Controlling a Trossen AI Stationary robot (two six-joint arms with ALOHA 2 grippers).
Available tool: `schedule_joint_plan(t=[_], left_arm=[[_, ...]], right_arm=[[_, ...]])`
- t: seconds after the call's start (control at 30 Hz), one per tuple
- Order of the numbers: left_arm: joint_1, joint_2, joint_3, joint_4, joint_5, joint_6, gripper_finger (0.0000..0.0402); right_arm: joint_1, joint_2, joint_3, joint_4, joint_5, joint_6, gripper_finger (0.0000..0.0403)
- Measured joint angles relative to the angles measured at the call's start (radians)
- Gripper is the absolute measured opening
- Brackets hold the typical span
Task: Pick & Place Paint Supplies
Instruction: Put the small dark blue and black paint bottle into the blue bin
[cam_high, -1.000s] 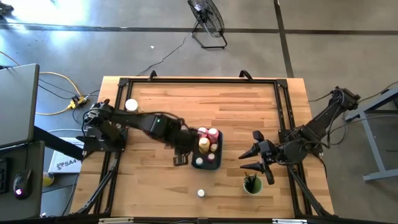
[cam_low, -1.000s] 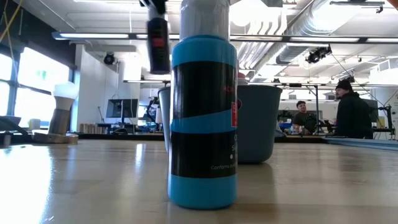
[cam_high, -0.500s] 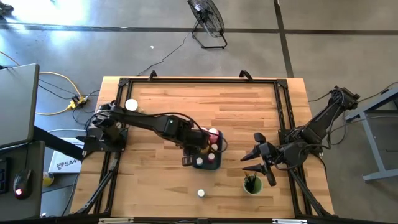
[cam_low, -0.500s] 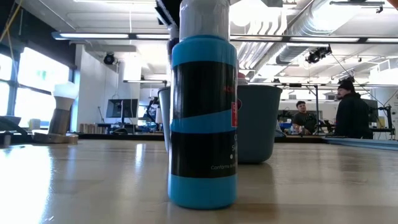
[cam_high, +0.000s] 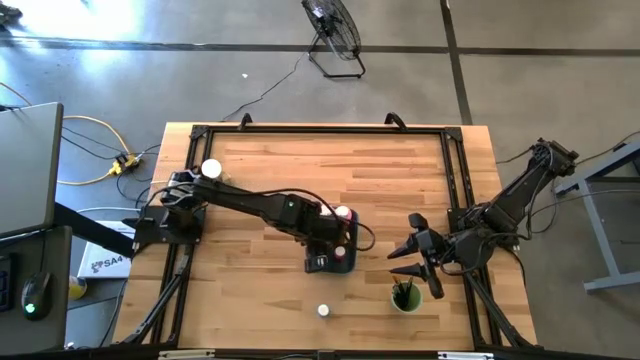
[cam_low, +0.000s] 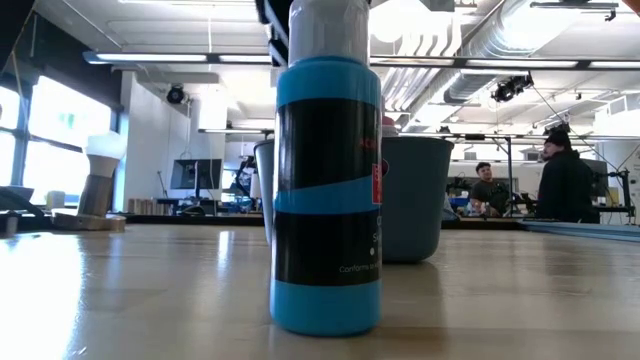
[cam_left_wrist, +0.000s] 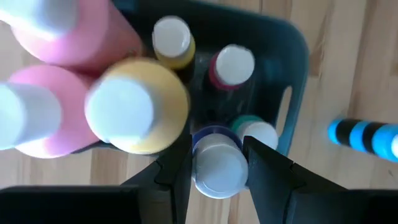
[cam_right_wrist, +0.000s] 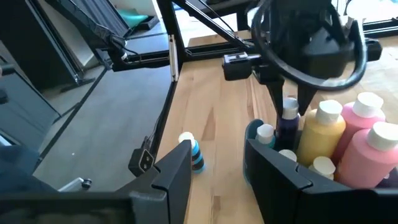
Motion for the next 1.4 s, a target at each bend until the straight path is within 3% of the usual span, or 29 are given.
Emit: schedule_joint_plan(t=[1.2,1.4], left_arm=[[0.0,0.082,0.0,0.026,0.025,-0.001,0.0125],[0.0,0.082,0.0,0.024,0.019,0.0,0.0165]], right_arm=[[0.0,0.0,0.0,-0.011,0.0,0.0,0.0144],[0.0,0.0,0.0,-0.011,0.0,0.001,0.0144]])
